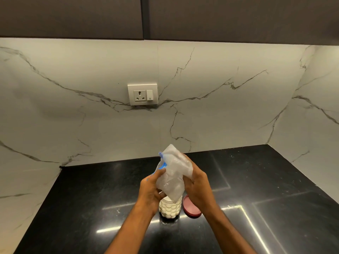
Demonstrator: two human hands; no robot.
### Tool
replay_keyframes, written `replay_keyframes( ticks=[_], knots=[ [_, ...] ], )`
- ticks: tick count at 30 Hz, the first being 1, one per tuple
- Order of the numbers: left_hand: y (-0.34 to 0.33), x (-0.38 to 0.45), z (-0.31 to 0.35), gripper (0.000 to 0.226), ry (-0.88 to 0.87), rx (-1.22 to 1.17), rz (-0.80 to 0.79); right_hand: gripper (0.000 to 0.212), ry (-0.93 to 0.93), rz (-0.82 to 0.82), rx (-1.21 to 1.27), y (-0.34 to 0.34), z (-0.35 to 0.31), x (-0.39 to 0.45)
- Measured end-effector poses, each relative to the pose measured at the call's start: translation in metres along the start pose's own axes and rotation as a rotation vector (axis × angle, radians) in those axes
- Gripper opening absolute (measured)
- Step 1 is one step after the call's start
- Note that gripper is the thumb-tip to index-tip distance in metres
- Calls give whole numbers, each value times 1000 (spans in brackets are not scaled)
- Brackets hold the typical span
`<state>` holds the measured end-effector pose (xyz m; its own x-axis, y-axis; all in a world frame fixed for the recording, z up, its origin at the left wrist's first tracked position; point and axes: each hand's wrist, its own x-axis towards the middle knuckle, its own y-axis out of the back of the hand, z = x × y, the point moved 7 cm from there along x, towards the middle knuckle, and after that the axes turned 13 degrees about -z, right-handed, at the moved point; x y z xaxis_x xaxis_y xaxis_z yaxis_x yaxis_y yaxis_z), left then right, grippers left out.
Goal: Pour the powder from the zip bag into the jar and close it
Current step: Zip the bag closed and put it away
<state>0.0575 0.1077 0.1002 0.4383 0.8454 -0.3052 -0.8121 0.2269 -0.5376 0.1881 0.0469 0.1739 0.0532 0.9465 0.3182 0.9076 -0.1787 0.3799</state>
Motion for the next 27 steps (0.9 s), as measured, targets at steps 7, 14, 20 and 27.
replay_keyframes(
  ticks=[7,14,20,27],
  knots=[
    [9,1,-17,49,107,-143,93,76,252,-100,-823,-31,0,-15],
    [-6,-4,-22,83,57,-234,-82,90,206,-148,-940,-39,23,-19],
    [7,-2,-15,61,-75,-51,142,90,163,-360,-886,-49,40,-17],
    [17,4,1,23,-299,-116,187,88,-215,-232,302,-24,59,-13]
  ],
)
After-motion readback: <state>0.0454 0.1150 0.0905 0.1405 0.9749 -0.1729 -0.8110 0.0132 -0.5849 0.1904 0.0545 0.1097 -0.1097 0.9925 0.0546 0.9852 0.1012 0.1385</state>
